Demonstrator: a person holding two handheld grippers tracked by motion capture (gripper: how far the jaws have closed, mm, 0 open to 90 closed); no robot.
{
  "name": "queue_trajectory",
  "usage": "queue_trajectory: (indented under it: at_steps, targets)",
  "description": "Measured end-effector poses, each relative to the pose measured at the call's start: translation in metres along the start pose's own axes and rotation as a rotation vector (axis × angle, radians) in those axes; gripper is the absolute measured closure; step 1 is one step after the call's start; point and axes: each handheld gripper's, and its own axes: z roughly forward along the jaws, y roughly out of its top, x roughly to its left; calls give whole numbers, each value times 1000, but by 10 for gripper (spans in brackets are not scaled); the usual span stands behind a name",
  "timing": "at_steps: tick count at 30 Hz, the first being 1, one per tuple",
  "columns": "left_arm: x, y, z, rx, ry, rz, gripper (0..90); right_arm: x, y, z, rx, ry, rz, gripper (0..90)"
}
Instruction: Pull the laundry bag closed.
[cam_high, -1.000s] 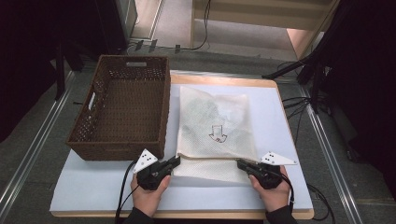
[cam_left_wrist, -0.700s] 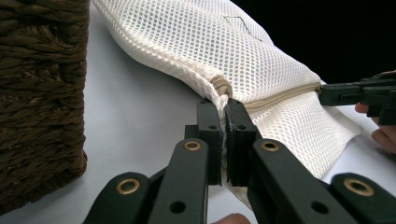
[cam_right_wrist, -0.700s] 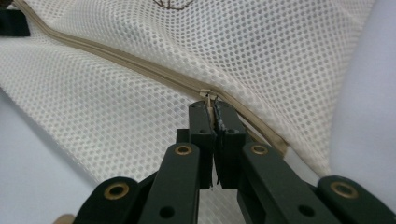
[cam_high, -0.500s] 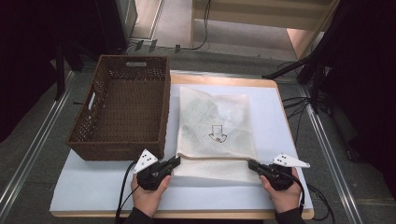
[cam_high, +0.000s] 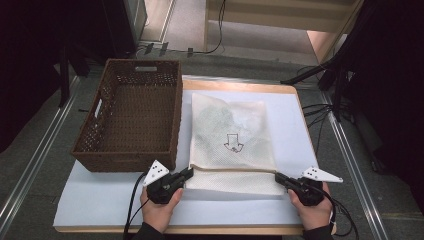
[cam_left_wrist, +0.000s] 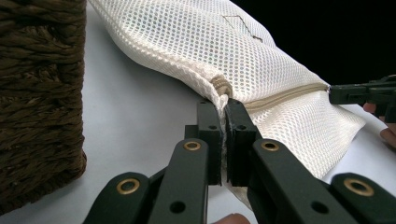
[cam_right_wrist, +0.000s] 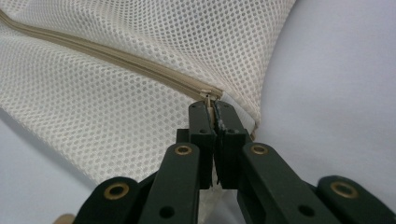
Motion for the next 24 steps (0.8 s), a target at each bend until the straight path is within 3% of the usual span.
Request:
queue_trajectory:
  at_steps: [13, 18, 24]
  targets:
    - [-1, 0, 0, 2, 1, 7, 874, -2, -1, -1, 9, -17, -8, 882]
    - [1, 1, -1, 9, -14, 5, 834, 1, 0, -5, -27, -1, -19, 864]
    - [-2, 1, -10, -18, 1, 51, 571, 8, 3, -10, -107, -23, -47, 572]
